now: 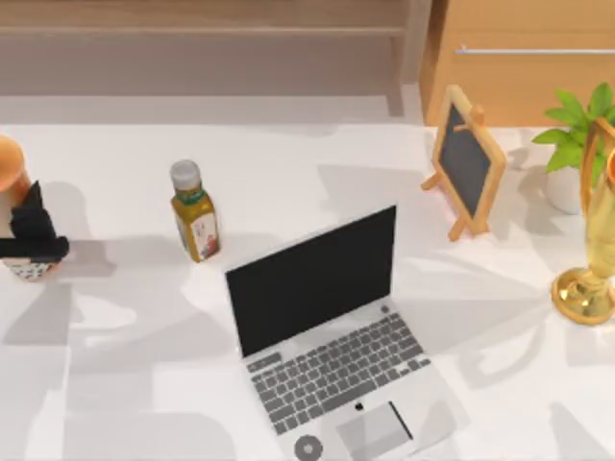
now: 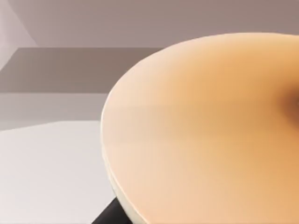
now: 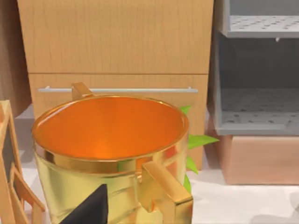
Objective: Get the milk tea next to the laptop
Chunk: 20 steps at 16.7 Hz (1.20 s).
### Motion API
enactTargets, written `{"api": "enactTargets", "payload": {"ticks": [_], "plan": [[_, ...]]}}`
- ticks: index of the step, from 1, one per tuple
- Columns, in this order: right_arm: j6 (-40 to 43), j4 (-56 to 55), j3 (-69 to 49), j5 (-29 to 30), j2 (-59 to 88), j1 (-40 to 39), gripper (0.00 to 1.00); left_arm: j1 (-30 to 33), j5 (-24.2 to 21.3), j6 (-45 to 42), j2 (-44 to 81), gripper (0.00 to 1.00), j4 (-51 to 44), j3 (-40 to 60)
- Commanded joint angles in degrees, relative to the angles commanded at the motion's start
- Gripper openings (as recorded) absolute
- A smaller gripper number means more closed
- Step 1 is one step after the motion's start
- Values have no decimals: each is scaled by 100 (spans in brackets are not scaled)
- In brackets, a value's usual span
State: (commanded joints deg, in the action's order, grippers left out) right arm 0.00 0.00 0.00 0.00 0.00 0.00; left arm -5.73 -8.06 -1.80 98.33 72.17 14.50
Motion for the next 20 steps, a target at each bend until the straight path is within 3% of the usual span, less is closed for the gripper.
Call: {"api": "enactTargets", "payload": {"ticks": [14, 17, 20], "plan": [[0, 0, 0, 0, 0, 0, 100, 28, 53, 4, -454, 0, -422, 78], [0, 0, 0, 0, 0, 0, 100, 334, 461, 209, -661, 0, -375, 471], [0, 0, 0, 0, 0, 0, 100, 961, 1211, 616, -812, 0, -641, 1173]]}}
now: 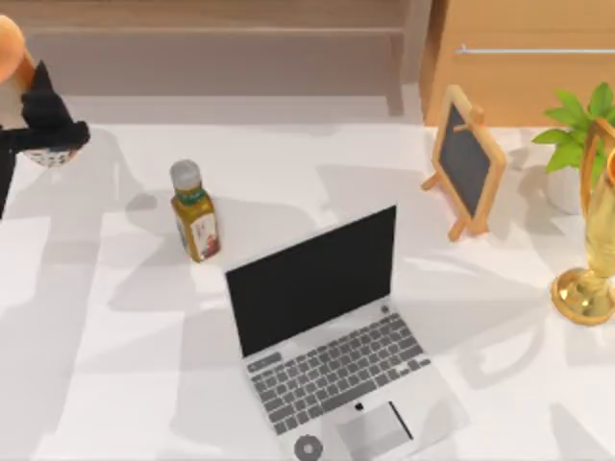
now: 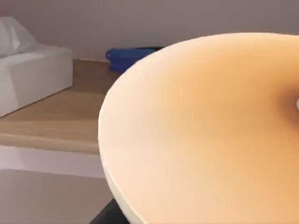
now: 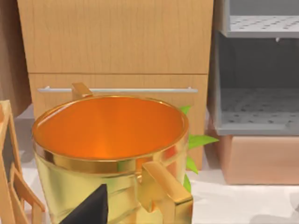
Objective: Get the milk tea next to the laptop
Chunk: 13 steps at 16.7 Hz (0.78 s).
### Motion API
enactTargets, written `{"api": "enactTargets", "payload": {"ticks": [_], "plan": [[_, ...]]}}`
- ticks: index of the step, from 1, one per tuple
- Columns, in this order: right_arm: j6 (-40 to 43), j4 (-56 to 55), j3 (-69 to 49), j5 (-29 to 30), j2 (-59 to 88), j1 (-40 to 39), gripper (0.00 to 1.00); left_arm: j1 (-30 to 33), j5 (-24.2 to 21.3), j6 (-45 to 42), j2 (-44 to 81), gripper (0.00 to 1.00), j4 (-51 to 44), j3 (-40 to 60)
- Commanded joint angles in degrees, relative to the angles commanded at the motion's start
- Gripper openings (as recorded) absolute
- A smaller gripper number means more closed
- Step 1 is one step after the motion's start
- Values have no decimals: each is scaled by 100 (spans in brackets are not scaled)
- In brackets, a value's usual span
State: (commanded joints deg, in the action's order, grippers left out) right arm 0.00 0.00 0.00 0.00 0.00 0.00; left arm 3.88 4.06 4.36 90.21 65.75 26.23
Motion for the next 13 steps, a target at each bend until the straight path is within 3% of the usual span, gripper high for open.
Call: {"api": "enactTargets", "payload": {"ticks": [7, 13], "plan": [[0, 0, 0, 0, 0, 0, 100, 2337, 2454, 1537, 119, 0, -1647, 2287], [0, 0, 0, 0, 0, 0, 100, 4709, 4650, 3173, 879, 0, -4049, 4245]]}}
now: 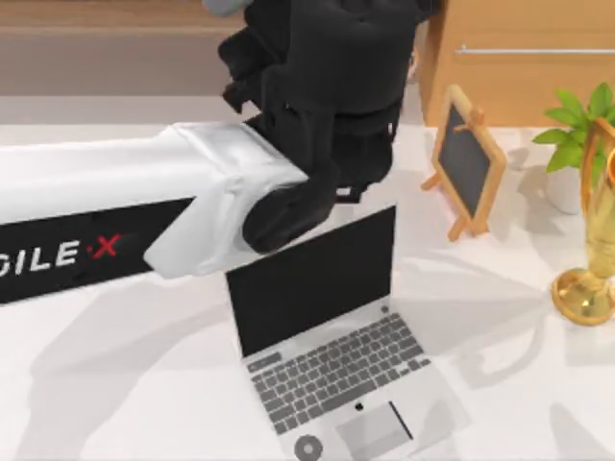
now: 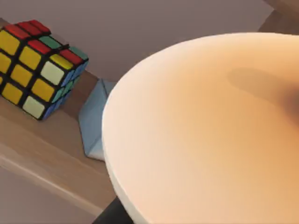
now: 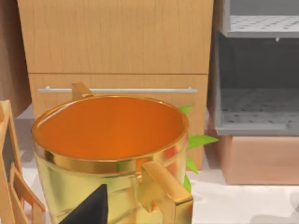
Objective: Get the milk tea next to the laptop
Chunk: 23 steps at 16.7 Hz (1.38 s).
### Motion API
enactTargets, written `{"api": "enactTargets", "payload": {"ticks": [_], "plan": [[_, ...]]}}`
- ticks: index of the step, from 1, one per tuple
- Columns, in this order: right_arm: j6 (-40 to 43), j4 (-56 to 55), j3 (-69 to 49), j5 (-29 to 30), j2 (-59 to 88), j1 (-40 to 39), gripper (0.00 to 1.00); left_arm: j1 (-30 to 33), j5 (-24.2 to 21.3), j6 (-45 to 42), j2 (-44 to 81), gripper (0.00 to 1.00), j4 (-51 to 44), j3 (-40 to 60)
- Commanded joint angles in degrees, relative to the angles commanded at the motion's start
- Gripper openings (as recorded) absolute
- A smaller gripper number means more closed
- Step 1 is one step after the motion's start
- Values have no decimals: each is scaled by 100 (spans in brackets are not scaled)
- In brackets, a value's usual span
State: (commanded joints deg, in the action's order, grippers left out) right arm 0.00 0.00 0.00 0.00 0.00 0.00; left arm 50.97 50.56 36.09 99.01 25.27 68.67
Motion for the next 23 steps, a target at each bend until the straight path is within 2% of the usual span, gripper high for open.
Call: {"api": "enactTargets", "payload": {"ticks": [5, 10, 14, 23], "plan": [[0, 0, 0, 0, 0, 0, 100, 1767, 1391, 1239, 1134, 0, -2497, 1201], [0, 0, 0, 0, 0, 0, 100, 2975, 2171, 2093, 2222, 0, -4369, 1823], [0, 0, 0, 0, 0, 0, 100, 3310, 2359, 2337, 2560, 0, -4901, 1971], [0, 0, 0, 0, 0, 0, 100, 3180, 2250, 2368, 2499, 0, -4782, 1901]]}}
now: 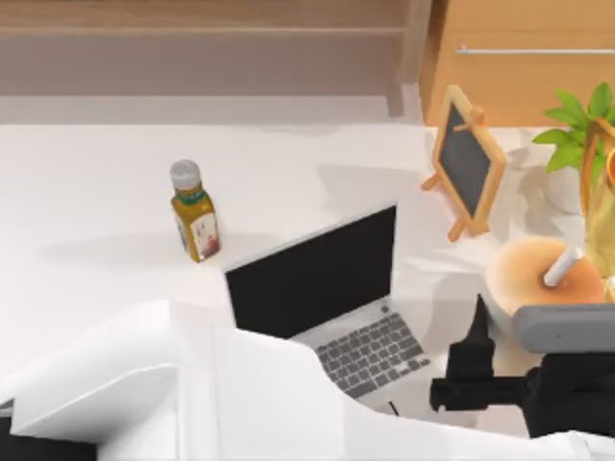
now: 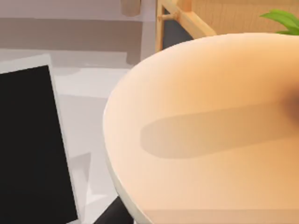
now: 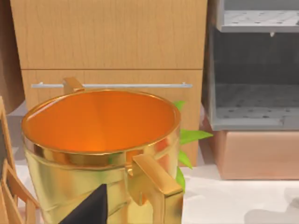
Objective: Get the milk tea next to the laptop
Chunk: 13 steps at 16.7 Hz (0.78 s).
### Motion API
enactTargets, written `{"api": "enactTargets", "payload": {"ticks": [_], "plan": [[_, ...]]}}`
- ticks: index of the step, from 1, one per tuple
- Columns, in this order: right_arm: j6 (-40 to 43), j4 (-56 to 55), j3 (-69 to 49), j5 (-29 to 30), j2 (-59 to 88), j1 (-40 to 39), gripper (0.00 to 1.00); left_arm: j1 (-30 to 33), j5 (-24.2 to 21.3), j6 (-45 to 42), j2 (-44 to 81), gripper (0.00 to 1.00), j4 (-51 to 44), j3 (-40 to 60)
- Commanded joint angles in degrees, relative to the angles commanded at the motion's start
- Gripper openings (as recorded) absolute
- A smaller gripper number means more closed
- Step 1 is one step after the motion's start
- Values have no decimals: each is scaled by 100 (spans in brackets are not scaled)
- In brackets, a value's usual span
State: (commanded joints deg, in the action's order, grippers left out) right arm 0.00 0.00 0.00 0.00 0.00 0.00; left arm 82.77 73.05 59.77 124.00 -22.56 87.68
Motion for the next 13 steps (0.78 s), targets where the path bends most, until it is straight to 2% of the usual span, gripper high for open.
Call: {"api": "enactTargets", "payload": {"ticks": [4, 13], "plan": [[0, 0, 0, 0, 0, 0, 100, -104, -122, 60, 37, 0, 230, 17], [0, 0, 0, 0, 0, 0, 100, 18, 210, 29, 65, 0, 645, 0]]}}
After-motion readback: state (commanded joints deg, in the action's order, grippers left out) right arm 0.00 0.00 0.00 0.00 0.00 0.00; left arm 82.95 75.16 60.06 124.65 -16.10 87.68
